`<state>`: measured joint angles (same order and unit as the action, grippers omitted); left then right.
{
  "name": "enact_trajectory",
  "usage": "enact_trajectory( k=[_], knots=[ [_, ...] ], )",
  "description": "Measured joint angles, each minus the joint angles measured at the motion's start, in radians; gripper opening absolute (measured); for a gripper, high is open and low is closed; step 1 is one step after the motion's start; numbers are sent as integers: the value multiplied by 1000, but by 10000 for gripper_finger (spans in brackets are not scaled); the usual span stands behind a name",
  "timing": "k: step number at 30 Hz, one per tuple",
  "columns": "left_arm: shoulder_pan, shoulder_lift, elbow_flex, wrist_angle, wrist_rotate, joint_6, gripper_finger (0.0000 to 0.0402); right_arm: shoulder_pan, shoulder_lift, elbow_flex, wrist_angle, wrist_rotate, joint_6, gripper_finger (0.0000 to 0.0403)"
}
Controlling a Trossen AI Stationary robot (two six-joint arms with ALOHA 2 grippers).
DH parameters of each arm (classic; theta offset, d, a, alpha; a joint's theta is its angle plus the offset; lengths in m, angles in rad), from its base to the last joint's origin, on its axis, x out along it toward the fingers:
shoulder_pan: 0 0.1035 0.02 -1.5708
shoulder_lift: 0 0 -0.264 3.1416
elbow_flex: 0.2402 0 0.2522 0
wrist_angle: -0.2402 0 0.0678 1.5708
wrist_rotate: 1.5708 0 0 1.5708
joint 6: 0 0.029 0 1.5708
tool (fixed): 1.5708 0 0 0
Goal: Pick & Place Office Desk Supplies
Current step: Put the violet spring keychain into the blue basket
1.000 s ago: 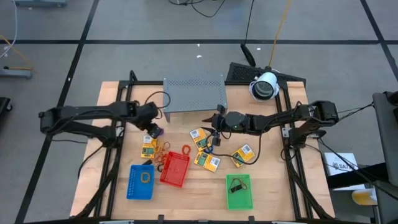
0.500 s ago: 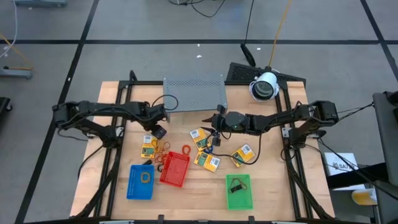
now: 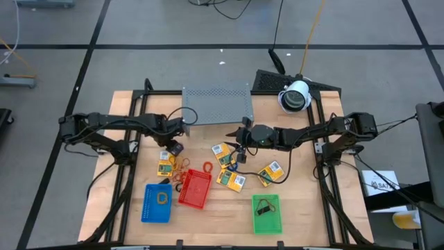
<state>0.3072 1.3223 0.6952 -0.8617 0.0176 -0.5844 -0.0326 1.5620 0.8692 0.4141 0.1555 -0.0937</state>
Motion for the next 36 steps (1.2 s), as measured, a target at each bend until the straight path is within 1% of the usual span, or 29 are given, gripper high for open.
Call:
enact_trajectory(
  k=[7, 14, 19, 27, 32, 36],
  knots=[
    [-17, 0, 0, 1, -3, -40, 168, 0, 0, 0, 0, 0, 0, 132],
    [-36, 0, 0, 21, -44, -107, 168, 0, 0, 0, 0, 0, 0, 132],
    [-54, 0, 0, 49, -49, -136, 168, 0, 0, 0, 0, 0, 0, 132],
    [-111, 0, 0, 51, -148, -209, 168, 1, 0, 0, 0, -1, 0, 132],
    [-143, 0, -6, 53, -174, -249, 168, 1, 0, 0, 0, -2, 0, 132],
    [-167, 0, -43, 67, -193, -298, 168, 2, 0, 0, 0, -3, 0, 132]
  ],
)
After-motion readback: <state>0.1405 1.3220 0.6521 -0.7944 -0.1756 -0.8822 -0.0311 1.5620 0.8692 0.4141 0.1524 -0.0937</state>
